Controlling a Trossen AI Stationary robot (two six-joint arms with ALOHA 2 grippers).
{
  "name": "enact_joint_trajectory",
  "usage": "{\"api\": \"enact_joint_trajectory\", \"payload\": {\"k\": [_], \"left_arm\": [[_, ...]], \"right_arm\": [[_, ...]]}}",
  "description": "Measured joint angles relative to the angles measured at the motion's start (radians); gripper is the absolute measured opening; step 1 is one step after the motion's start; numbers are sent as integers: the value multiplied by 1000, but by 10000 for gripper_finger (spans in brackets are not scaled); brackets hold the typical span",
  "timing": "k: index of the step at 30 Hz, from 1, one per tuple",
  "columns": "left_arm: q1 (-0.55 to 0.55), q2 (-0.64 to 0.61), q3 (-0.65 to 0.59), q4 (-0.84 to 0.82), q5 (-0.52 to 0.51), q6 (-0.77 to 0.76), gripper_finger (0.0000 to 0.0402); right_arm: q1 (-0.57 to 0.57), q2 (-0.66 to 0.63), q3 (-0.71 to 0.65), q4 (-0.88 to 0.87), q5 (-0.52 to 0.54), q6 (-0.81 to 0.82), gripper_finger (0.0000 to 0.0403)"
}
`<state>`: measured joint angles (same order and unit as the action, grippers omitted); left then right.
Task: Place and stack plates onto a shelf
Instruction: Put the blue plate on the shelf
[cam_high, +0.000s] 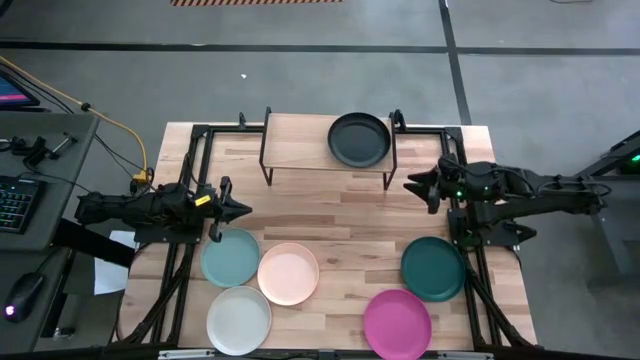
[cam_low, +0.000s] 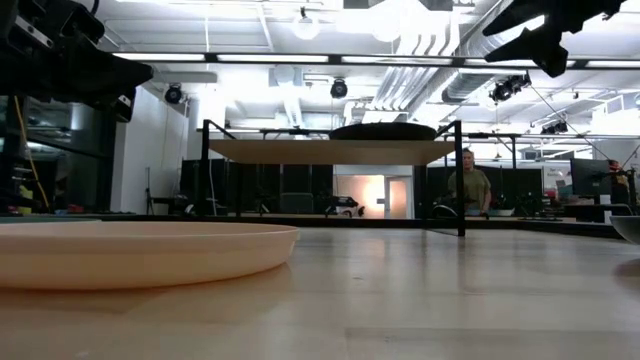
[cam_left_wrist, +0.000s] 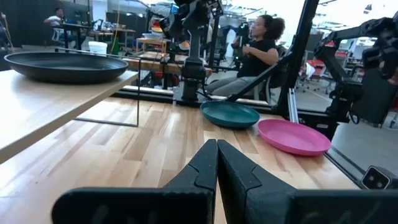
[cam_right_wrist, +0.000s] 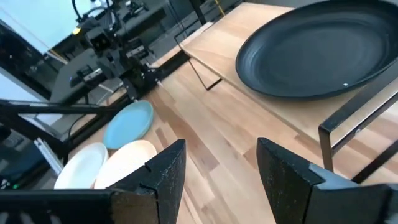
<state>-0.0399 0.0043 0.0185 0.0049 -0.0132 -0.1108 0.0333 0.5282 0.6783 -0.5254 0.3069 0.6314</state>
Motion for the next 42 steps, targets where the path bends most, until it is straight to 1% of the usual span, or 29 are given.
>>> {"api": "enact_joint_trajectory", "payload": {"k": [3,7,11,14,21,23,26,28,31,37,39,42], "left_arm": [[0,0,0,0,-1,0,1],[0,0,0,9,-3,0,1],[0,0,0,80,-3,-17,1],[0,0,0,170,-22,-81,1],[0,13,2,415,-172,-335,2],[0,33,20,419,-182,-356,8],[0,101,98,369,-183,-353,29],[0,157,168,285,-183,-324,51],[0,253,307,148,-185,-276,92],[0,429,590,-150,-236,-207,172],[0,475,664,-212,-243,-169,189],[0,519,729,-247,-245,-90,202]], "right_arm": [[7,-6,-23,11,28,1,178],[6,-8,-34,13,69,43,178],[6,-8,-34,31,75,70,178],[6,-8,-34,40,75,87,178],[6,-6,-34,87,91,87,178],[6,-6,-34,87,100,93,178],[6,-6,-34,88,104,95,178],[6,-6,-34,89,104,106,178],[6,-6,-34,90,104,113,178],[6,-6,-34,93,104,119,178],[6,-6,-34,94,103,119,178],[6,-6,-34,103,104,112,178]]}}
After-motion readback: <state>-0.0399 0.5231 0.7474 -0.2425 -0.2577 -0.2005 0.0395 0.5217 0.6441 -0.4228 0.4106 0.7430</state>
